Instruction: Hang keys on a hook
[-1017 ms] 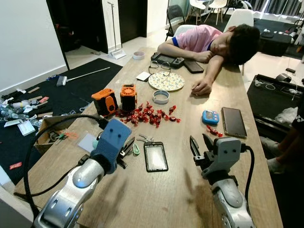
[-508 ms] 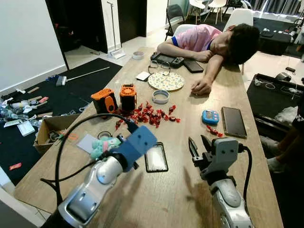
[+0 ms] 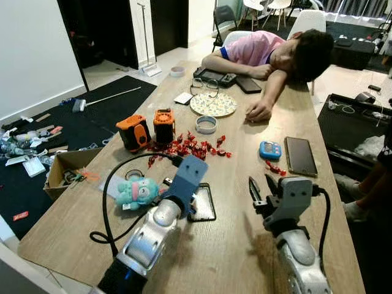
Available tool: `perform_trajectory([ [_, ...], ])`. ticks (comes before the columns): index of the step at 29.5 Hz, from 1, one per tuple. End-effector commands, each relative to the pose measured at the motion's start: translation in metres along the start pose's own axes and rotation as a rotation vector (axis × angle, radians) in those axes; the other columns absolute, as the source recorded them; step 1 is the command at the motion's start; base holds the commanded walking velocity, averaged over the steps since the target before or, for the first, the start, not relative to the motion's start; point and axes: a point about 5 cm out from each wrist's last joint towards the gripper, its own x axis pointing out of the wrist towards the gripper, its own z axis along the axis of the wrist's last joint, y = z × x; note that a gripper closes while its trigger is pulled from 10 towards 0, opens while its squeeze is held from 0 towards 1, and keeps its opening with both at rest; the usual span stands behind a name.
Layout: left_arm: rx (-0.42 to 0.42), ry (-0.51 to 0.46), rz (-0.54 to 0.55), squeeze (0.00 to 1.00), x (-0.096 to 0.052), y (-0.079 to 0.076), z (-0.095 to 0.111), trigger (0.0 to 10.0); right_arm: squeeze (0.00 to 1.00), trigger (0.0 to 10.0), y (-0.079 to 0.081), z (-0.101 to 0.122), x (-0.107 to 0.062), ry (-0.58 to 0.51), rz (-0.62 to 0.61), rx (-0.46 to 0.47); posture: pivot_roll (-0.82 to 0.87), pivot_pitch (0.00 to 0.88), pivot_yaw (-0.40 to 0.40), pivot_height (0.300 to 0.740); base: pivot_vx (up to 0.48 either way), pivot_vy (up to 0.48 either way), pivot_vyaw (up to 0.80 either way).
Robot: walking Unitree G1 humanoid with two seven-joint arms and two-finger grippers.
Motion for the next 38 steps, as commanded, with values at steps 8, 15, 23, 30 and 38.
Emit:
perform_trajectory([
  [8, -0.096, 0.062, 0.018, 0.0, -0.007, 0.005, -0.012, 10.0, 0.0, 10.0, 0.004, 0.012, 0.036, -0.013, 0.014, 0.02, 0.08, 0.151, 0.034, 0.74, 0.0, 0.0, 0.0],
  [15, -0.147, 0.061, -0.023, 0.0, -0.008, -0.015, -0.006, 10.0, 0.0, 10.0, 0.013, 0.008, 0.042, 0.0, 0.05, 0.022, 0.1, 0.17, 0.015, 0.74, 0.0, 0.0, 0.0],
  [23, -0.143, 0.045, -0.071, 0.0, -0.002, -0.029, 0.004, 10.0, 0.0, 10.0, 0.027, 0.0, 0.041, 0.061, 0.203, 0.092, 0.08, 0.192, 0.02, 0.74, 0.0, 0.0, 0.0],
  [30, -0.151, 0.022, -0.145, 0.0, -0.004, -0.046, 0.014, 10.0, 0.0, 10.0, 0.045, 0.002, 0.022, 0.099, 0.399, 0.092, 0.07, 0.201, 0.008, 0.74, 0.0, 0.0, 0.0],
  [38, -0.15, 0.011, -0.161, 0.0, 0.001, -0.058, 0.022, 10.0, 0.0, 10.0, 0.034, -0.01, 0.011, 0.178, 0.433, 0.021, 0.05, 0.205, 0.012, 0.74, 0.0, 0.0, 0.0],
])
